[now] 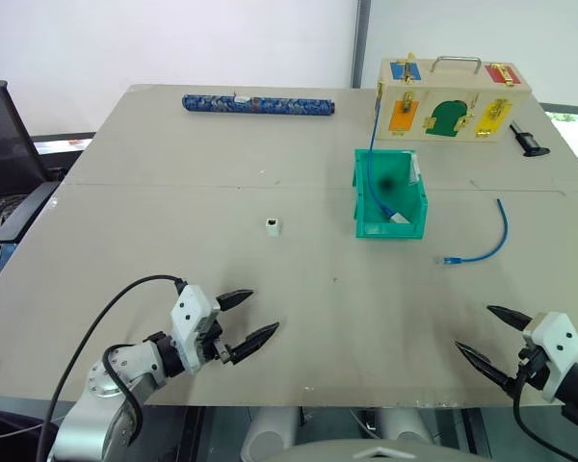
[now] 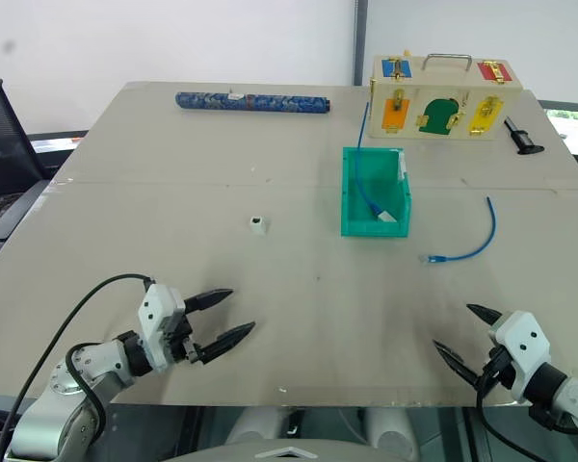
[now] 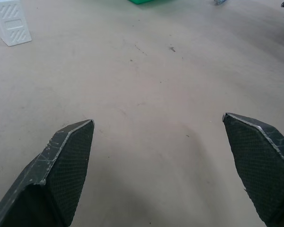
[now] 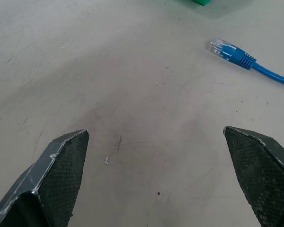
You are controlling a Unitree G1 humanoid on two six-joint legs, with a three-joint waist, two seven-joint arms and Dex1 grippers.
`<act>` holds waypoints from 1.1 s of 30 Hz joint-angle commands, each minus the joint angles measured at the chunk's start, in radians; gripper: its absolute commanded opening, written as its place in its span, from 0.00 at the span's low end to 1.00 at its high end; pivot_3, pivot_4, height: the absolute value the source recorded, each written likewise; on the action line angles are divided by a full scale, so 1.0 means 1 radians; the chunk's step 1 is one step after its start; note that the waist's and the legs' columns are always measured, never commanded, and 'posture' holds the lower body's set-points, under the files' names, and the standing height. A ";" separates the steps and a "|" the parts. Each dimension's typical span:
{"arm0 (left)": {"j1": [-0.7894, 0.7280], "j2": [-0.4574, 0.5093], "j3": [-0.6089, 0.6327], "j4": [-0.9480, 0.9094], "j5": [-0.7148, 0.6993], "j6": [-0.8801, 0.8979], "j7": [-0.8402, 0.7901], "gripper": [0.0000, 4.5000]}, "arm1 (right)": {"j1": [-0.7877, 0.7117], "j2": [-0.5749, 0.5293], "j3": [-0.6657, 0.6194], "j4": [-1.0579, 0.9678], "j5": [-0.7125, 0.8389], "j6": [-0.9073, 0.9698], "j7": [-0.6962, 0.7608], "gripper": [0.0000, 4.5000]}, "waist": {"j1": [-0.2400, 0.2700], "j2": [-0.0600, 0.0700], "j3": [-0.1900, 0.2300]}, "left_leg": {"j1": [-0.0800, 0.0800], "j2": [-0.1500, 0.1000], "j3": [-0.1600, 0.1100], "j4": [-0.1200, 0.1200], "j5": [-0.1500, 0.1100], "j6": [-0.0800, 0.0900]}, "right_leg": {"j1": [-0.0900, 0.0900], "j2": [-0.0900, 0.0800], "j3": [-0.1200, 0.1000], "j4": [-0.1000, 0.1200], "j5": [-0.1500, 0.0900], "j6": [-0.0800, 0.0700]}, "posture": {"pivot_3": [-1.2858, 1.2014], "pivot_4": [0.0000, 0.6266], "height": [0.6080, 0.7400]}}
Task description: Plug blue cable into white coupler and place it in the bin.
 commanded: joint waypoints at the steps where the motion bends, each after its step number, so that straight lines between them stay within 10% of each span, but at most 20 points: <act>1: -0.021 0.002 0.029 -0.021 -0.042 -0.001 -0.009 0.99 | -0.046 -0.018 -0.031 -0.059 0.011 0.033 -0.031 1.00 | 0.001 0.000 0.000 | 0.000 0.000 0.000 0.000 0.000 0.000 | 0.000 0.000 0.000 0.000 0.000 0.000 | 0.52 0.24 0.99; 16: -0.186 0.115 -0.053 -0.115 -0.093 -0.001 -0.207 0.99 | -0.709 -0.395 0.268 0.325 -0.093 0.210 0.231 1.00 | -0.007 0.001 0.002 | -0.002 0.000 0.007 0.004 -0.001 0.002 | 0.000 0.000 -0.002 -0.001 0.004 -0.006 | 0.52 0.24 0.99; 22: -0.178 0.120 -0.058 -0.221 -0.108 0.054 -0.154 1.00 | -0.898 -0.364 0.410 0.538 -0.196 0.114 0.306 0.51 | -0.015 0.002 0.002 | -0.002 0.000 0.007 0.005 -0.001 0.002 | 0.000 0.000 -0.001 -0.001 0.005 -0.005 | 0.52 0.24 0.99; 26: -0.174 0.113 -0.059 -0.252 -0.103 0.068 -0.122 1.00 | -1.007 -0.315 0.464 0.670 -0.243 0.092 0.324 0.51 | -0.017 0.002 0.003 | -0.002 0.000 0.007 0.004 -0.001 0.002 | 0.000 0.001 -0.001 -0.001 0.006 -0.002 | 0.52 0.24 0.99; 33: -0.170 0.107 -0.065 -0.276 -0.103 0.089 -0.082 1.00 | -1.068 -0.276 0.506 0.778 -0.283 0.036 0.382 0.01 | -0.016 0.002 0.003 | -0.002 0.000 0.007 0.005 -0.001 0.002 | 0.000 0.001 -0.001 0.000 0.007 -0.002 | 0.52 0.24 0.99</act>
